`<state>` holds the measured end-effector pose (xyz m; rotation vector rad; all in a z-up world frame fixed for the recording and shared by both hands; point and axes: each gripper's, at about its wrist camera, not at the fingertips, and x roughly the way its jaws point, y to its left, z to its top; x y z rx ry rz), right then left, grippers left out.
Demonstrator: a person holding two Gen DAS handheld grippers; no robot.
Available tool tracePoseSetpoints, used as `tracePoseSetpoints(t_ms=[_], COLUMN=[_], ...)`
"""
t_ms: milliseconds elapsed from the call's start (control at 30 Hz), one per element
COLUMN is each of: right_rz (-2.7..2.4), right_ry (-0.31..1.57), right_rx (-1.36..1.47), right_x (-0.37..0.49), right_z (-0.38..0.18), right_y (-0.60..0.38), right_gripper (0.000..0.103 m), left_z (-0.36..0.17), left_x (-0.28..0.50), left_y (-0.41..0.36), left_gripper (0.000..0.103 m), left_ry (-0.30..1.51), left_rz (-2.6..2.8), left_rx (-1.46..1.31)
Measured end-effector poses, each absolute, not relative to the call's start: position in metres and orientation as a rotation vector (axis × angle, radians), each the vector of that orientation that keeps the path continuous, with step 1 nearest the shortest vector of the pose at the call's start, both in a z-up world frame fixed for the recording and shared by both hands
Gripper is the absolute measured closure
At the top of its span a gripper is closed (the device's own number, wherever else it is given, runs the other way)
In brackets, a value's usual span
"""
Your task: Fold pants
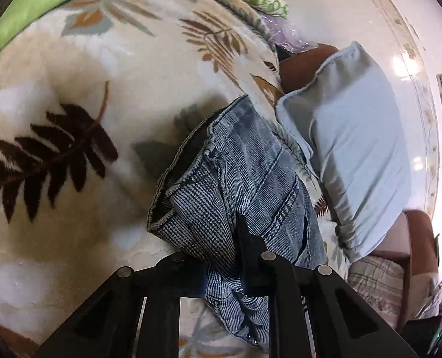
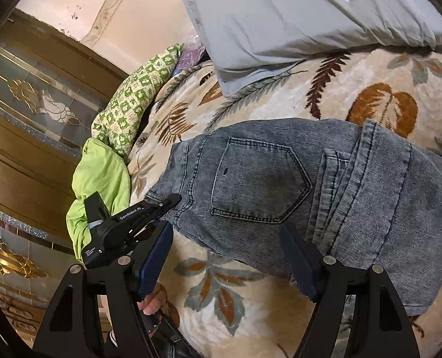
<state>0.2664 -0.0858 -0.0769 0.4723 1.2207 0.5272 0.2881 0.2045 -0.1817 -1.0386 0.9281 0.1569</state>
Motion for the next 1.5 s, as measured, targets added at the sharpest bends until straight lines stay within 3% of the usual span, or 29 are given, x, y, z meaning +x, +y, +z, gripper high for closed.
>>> tracePoseSetpoints(t_ms=[100,233,433,567,600,733,833,1233,1500], right_rz=[0.520,0.522,0.531,0.534,0.533,0.532,0.534,0.537,0.547], right_ry=[1.221,1.226,1.227,1.228,1.229,1.230,1.228,1.199,1.200], right_rx=[0.477,0.482,0.488,0.498,0.500,0.506,0.509,0.516,0.551], right_x=[0.269,0.272,0.272,0.273,0.273,0.273,0.273,0.278,0.276], right_z=[-0.078,-0.080,-0.082,-0.085,-0.086,-0.087,-0.087,-0.081,-0.083], right_y=[-0.087,-0.085,-0.083,-0.084,-0.085,-0.086,-0.087,-0.102,-0.111], right_gripper=[0.027,0.027,0.027,0.027,0.027,0.027,0.027,0.027,0.027], left_z=[-0.207,-0.214,-0.197,-0.196,-0.202,-0.210,-0.196,-0.111,-0.135], left_x=[0.288,0.291,0.295,0.296,0.295,0.291,0.294,0.298,0.293], left_y=[0.215,0.219,0.210,0.206,0.209,0.216,0.209,0.139,0.160], left_gripper=[0.080,0.078,0.088,0.084,0.078,0.082,0.089,0.091,0.091], left_ry=[0.986,0.978,0.965,0.975,0.985,0.973,0.956,0.856,0.920], left_rz=[0.173,0.162,0.180,0.192,0.194,0.162,0.169,0.156,0.172], left_rx=[-1.154,-1.214,-1.081,-1.065,-1.101,-1.197,-1.108,-0.552,-0.708])
